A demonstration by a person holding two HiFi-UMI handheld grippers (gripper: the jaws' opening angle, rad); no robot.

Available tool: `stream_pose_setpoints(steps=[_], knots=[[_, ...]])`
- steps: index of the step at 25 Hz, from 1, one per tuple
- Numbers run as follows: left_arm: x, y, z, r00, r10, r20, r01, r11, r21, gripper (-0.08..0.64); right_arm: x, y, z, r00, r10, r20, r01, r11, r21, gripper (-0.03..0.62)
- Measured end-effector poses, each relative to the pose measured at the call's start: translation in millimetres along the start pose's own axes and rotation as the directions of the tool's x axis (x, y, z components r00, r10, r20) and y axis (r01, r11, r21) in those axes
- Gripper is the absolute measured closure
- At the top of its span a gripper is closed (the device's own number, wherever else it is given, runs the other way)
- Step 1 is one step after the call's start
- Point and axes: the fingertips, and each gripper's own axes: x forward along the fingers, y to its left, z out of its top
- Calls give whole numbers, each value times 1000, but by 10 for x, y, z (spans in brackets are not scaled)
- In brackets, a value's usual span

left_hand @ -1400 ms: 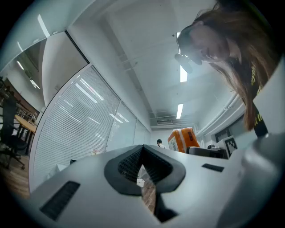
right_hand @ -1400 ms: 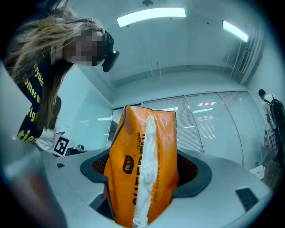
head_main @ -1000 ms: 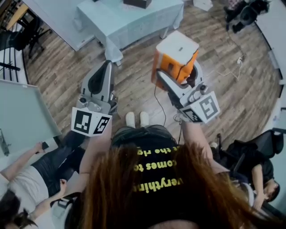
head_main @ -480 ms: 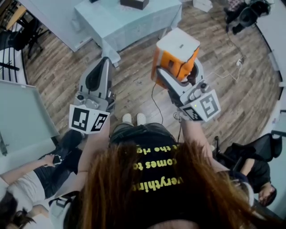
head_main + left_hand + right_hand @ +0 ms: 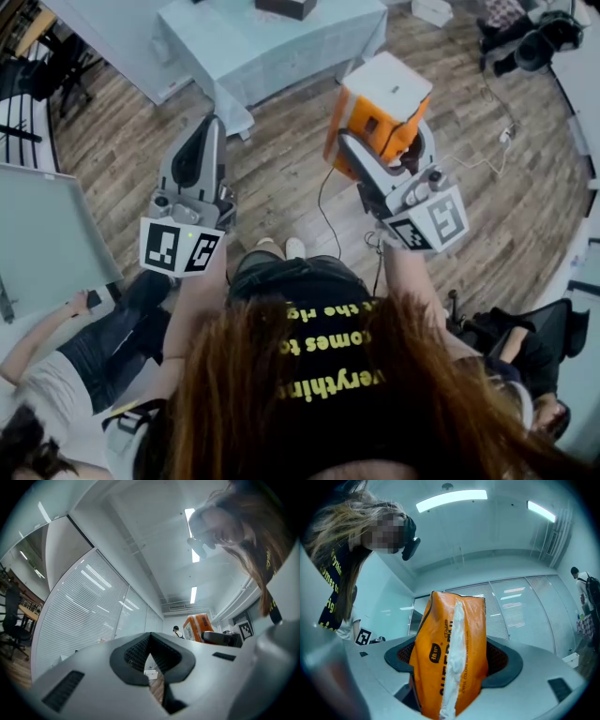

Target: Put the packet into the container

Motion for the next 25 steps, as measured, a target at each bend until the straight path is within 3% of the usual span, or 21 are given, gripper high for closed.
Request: stream_pose_setpoints(steps=[13,25], knots=[[256,258,-115,999,32,-17,-32,999,-3,558,162,-388,-99,999,-46,-8,46,999,13,209],[672,689,-245,1000,-6,-19,6,1000,-18,558,523,-704,-277,995,-100,-8,100,995,27,209]])
